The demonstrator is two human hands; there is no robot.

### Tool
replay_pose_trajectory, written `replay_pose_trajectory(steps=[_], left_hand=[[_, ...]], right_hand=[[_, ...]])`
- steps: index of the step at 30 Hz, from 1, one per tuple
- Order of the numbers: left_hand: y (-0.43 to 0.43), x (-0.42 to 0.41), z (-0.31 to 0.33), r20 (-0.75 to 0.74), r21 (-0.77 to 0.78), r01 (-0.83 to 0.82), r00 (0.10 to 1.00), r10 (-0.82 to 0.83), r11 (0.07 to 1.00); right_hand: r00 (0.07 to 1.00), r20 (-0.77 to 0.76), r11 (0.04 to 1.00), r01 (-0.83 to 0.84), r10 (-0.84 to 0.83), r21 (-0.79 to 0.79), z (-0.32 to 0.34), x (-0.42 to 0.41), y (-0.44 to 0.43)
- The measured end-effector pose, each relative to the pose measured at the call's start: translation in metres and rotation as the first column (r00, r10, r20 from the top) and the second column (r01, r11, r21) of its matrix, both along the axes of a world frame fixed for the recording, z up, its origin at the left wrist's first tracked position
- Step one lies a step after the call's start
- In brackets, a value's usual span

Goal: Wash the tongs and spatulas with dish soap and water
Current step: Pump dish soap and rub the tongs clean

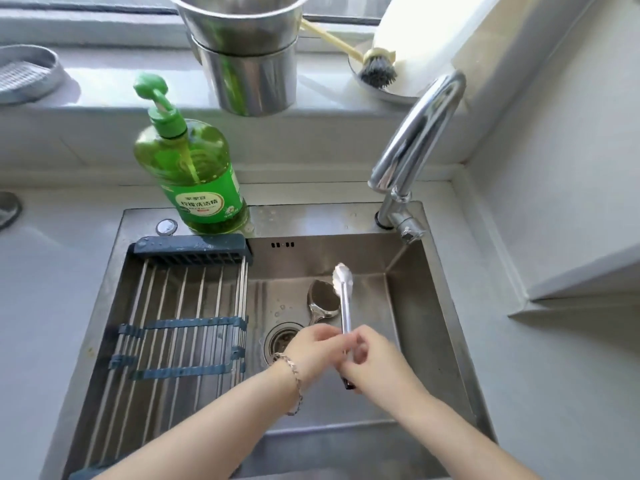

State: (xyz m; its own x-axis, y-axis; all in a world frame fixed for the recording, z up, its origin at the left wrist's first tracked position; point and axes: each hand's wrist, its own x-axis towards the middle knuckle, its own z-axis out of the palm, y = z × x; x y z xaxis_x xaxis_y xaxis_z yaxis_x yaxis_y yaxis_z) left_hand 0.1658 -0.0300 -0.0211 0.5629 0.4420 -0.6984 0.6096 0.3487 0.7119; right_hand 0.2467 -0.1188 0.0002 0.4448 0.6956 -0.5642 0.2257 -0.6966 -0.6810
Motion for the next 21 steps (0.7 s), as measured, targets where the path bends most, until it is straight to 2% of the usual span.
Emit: replay_pose_trajectory(steps=[5, 8, 11, 15, 18, 21], left_hand=[[0.011, -0.026, 0.058, 0.068, 0.223, -0.005, 0.998, -0.010, 0.975], [0.026, -0.046, 0.083, 0.051, 0.327, -0.029, 0.999, 0.013, 0.945], [0.046, -0.070, 0.094, 0.000, 0.393, -0.083, 0.996, 0.090, 0.916], [0.078, -0.099, 0.102, -0.082, 0.517, -0.057, 0.990, 0.115, 0.854], [0.102, -0.109, 0.105, -0.129, 0.501, -0.017, 0.987, 0.094, 0.866], [0.122, -0.110, 0.107, -0.168, 0.501, 0.043, 0.985, 0.049, 0.865]], right_hand=[[0.985, -0.020, 0.983, -0.172, 0.174, 0.068, 0.061, -0.015, 0.015], [0.955, 0.116, 0.957, -0.281, 0.272, 0.067, 0.091, -0.012, 0.034], [0.950, 0.134, 0.945, -0.299, 0.282, 0.134, 0.120, -0.014, 0.066], [0.982, -0.075, 0.964, -0.153, 0.172, 0.219, 0.145, -0.019, 0.140], [0.965, -0.237, 0.985, -0.075, 0.111, 0.155, 0.152, -0.024, 0.201], [0.941, -0.331, 0.992, -0.035, 0.075, 0.123, 0.160, -0.029, 0.251]])
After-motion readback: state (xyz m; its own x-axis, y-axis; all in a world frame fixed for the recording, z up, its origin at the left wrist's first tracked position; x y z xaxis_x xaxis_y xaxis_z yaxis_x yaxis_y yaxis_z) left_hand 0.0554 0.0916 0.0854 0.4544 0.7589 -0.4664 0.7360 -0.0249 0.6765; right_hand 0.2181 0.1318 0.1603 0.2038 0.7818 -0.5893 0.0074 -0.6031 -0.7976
